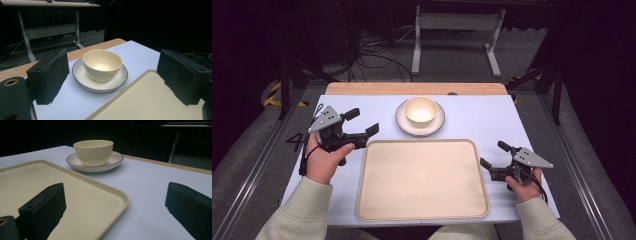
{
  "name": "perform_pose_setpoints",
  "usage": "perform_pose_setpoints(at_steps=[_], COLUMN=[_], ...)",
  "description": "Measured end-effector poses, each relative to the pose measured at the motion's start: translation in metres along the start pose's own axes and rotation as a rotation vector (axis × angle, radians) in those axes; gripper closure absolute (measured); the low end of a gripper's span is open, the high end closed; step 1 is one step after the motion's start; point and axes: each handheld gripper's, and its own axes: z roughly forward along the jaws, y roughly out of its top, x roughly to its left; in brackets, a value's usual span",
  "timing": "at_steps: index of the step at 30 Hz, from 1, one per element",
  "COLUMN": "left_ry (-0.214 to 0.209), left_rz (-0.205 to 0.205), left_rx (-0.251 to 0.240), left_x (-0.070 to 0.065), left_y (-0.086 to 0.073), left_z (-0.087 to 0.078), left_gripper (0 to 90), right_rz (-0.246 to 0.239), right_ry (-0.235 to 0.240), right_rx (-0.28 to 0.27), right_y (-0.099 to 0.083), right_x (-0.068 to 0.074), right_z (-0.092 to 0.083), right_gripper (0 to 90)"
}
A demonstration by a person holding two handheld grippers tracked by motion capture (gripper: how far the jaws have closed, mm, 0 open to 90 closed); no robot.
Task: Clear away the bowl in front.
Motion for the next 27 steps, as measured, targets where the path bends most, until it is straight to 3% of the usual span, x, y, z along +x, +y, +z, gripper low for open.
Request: perform_pose_setpoints(at_steps=[17,27], left_ry=[0.060,0.063], left_rz=[-0.019,-0.007], left_rx=[-0.001,0.021], left_x=[0.012,0.017], left_y=[0.012,0.019], left_z=[0.043,0.069], left_gripper=[11.2,10.3], right_rz=[0.021,0.006], right_ry=[0.014,0.015], right_rx=[-0.034,-0.038], right_y=[-0.002,-0.002], right_x=[-0.002,-0.001], right_z=[-0.003,-0.003], right_gripper=[3.6,0.6])
